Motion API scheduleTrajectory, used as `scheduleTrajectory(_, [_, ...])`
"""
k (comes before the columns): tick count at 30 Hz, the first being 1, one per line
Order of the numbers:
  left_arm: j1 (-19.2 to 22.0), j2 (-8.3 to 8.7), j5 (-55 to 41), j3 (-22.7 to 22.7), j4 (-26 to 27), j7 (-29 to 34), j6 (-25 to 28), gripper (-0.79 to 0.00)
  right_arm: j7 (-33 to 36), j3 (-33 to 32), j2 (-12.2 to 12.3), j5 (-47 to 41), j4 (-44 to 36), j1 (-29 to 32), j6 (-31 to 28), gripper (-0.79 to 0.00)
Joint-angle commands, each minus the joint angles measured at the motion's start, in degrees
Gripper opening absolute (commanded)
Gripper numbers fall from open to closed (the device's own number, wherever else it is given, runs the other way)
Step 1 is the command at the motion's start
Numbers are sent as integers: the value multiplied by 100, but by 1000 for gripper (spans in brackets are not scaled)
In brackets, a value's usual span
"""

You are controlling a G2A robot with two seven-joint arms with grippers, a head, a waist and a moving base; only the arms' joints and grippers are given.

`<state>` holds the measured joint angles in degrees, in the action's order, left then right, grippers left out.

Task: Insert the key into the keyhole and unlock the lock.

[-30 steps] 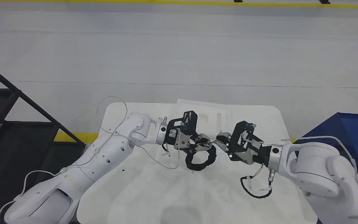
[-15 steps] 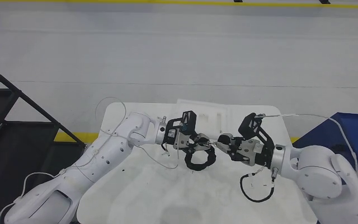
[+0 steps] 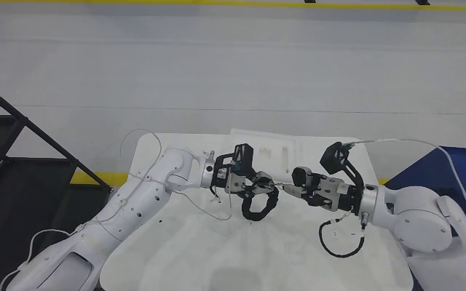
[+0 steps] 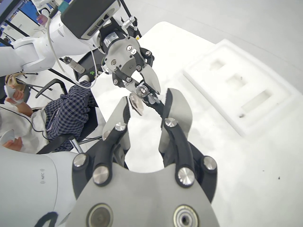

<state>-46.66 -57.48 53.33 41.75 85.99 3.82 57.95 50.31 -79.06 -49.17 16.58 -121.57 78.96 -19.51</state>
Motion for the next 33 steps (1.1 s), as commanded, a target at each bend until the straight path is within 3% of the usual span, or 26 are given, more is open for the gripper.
scheduleTrajectory(1, [-36, -1, -32, 24, -10, -90, 5, -785, -114, -85, 14, 242, 19, 63, -424, 0])
scheduleTrajectory(8, [-109, -1, -75, 54, -4, -298, 5, -785, -723, -149, 26, 842, 375, 443, -1457, 0])
scheduleTrajectory(14, [-66, -2, -84, -32, 13, -438, 5, -785, -1345, 205, -38, 1550, 633, 422, -1633, -18])
scheduleTrajectory(16, [-52, -2, -74, -54, 28, -465, 5, -785, -1580, 363, -69, 1709, 744, 404, -1645, -139])
scheduleTrajectory(23, [-17, -6, -39, -98, 55, -579, 5, -785, -1942, 827, -153, 2065, 1020, 188, -1816, -292])
scheduleTrajectory(25, [-7, -8, -33, -120, 54, -613, 5, -785, -2030, 905, -171, 2116, 1079, 138, -1854, -400])
scheduleTrajectory(28, [12, -12, -25, -153, 43, -661, 5, -785, -2206, 1000, -194, 2101, 1151, 92, -2040, -493])
scheduleTrajectory(30, [24, -13, -15, -169, 30, -691, 5, -785, -2274, 1030, -202, 2051, 1250, 54, -2151, -785])
scheduleTrajectory(33, [40, -8, -3, -160, 4, -747, 5, -785, -2188, 1051, -206, 2077, 1318, 15, -2101, -785])
